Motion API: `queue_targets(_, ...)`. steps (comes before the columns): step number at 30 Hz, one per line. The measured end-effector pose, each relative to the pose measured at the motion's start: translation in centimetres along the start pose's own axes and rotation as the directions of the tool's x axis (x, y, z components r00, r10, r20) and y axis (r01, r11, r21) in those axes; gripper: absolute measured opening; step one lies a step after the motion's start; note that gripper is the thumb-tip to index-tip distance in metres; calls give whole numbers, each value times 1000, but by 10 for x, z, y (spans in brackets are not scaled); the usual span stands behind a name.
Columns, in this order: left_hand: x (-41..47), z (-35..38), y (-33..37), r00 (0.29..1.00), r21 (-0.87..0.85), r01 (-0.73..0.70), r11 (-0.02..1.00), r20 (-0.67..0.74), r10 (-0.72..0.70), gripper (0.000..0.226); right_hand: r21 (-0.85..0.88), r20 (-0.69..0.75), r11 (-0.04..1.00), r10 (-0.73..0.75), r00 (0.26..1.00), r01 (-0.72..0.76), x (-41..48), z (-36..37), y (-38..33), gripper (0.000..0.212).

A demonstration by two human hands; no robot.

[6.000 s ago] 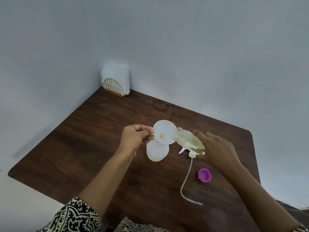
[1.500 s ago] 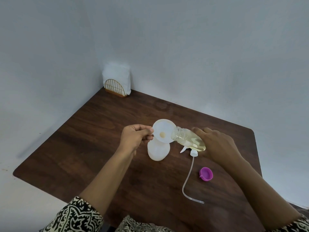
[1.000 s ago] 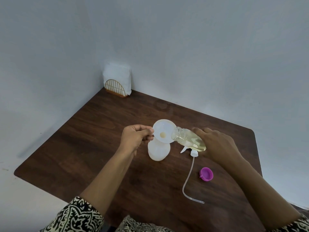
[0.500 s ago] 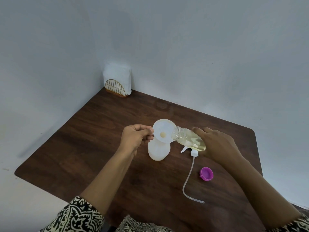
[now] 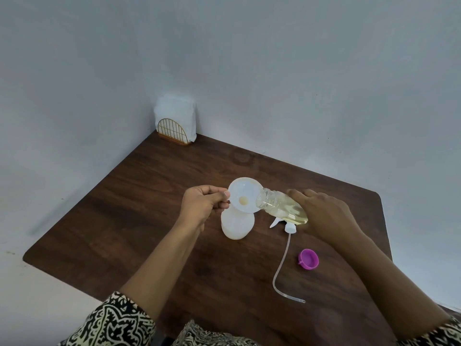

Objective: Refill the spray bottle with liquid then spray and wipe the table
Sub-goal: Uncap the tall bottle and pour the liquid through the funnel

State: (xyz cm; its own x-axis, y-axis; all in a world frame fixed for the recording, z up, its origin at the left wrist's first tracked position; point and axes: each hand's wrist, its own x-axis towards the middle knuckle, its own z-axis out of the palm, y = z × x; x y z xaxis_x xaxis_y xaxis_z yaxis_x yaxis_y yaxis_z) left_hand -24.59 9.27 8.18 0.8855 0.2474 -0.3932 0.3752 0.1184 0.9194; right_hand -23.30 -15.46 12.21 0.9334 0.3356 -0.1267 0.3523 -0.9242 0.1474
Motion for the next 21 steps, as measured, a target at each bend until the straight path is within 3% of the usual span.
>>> queue_targets(21, -1, 0, 0, 1000, 6, -10, 1000, 4, 10, 2, -17, -9, 1000, -18, 1000, 18, 2, -1, 1, 73)
